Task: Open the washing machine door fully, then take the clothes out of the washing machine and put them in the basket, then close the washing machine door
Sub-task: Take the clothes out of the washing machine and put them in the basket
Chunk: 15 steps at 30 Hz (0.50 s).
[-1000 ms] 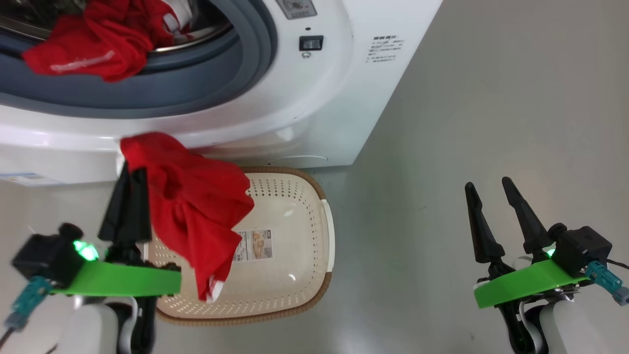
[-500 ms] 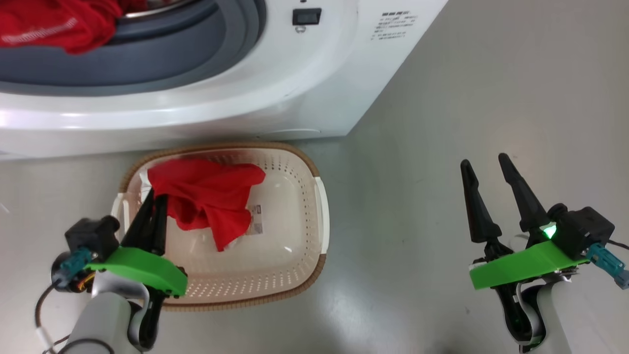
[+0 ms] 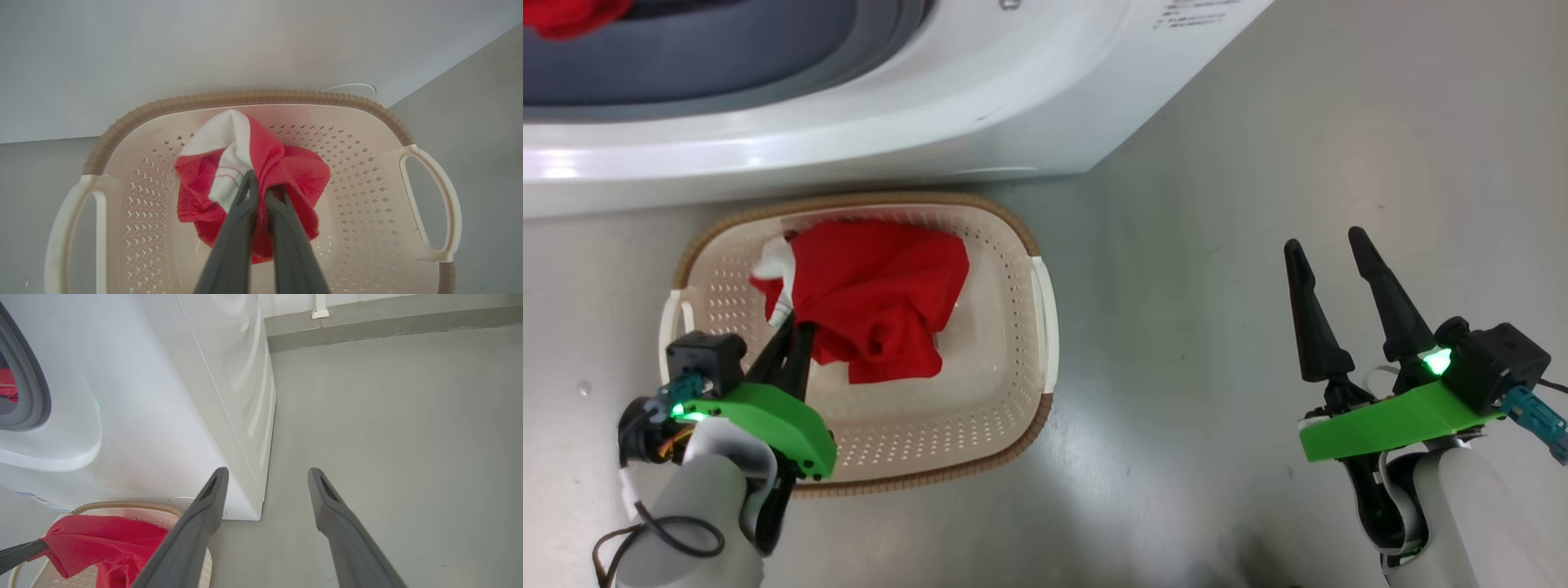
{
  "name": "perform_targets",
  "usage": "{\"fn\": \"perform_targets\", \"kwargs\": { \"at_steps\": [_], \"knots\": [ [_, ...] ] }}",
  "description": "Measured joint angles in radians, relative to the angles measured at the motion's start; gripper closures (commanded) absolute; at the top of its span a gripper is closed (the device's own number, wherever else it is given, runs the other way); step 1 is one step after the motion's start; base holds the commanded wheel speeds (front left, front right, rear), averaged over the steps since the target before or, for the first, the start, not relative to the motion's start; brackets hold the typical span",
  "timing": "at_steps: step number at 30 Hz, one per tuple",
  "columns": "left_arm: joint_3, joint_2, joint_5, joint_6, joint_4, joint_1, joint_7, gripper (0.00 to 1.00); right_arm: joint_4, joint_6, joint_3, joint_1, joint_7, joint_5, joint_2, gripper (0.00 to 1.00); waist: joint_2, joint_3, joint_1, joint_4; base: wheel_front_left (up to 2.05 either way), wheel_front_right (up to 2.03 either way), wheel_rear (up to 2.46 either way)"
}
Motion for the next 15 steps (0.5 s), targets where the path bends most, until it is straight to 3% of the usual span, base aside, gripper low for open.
{"fn": "perform_targets", "kwargs": {
  "at_steps": [8,9,11,12,13,14,15],
  "knots": [
    [-0.080,0.020,-0.061,0.000,0.086,-0.052,0.000,1.00,-0.003,0.000,0.011,-0.010,0.000,0.000,0.000,0.00,0.0000,0.036,0.0000,-0.009,0.00,0.00,0.00],
    [-0.086,0.020,-0.071,0.000,0.088,-0.056,0.000,0.96,-0.003,0.000,0.011,-0.010,0.000,0.000,0.000,0.00,0.0000,0.036,0.0000,-0.010,0.00,0.00,0.00],
    [-0.096,0.020,-0.085,0.000,0.091,-0.060,0.000,0.69,-0.003,0.000,0.011,-0.010,0.000,0.000,0.000,0.00,0.0000,0.034,0.0000,-0.010,0.00,0.00,0.00],
    [-0.099,0.020,-0.091,0.000,0.093,-0.060,0.000,0.63,-0.003,0.000,0.011,-0.010,0.000,0.000,0.000,0.00,0.0000,0.032,0.0000,-0.009,0.00,0.00,0.00],
    [-0.101,0.020,-0.095,0.000,0.095,-0.060,0.000,0.49,-0.003,0.000,0.010,-0.010,0.000,0.000,0.000,0.00,0.0000,0.030,0.0000,-0.009,0.00,0.00,0.00],
    [-0.102,0.020,-0.100,0.000,0.096,-0.061,0.000,0.49,-0.003,0.000,0.010,-0.010,0.000,0.000,0.000,0.00,0.0000,0.027,0.0000,-0.008,0.00,0.00,0.00],
    [-0.102,0.020,-0.103,0.000,0.097,-0.061,0.000,0.16,-0.002,0.000,0.010,-0.010,0.000,-0.001,0.000,0.00,0.0000,0.024,0.0000,-0.007,0.00,0.00,0.00]
  ]
}}
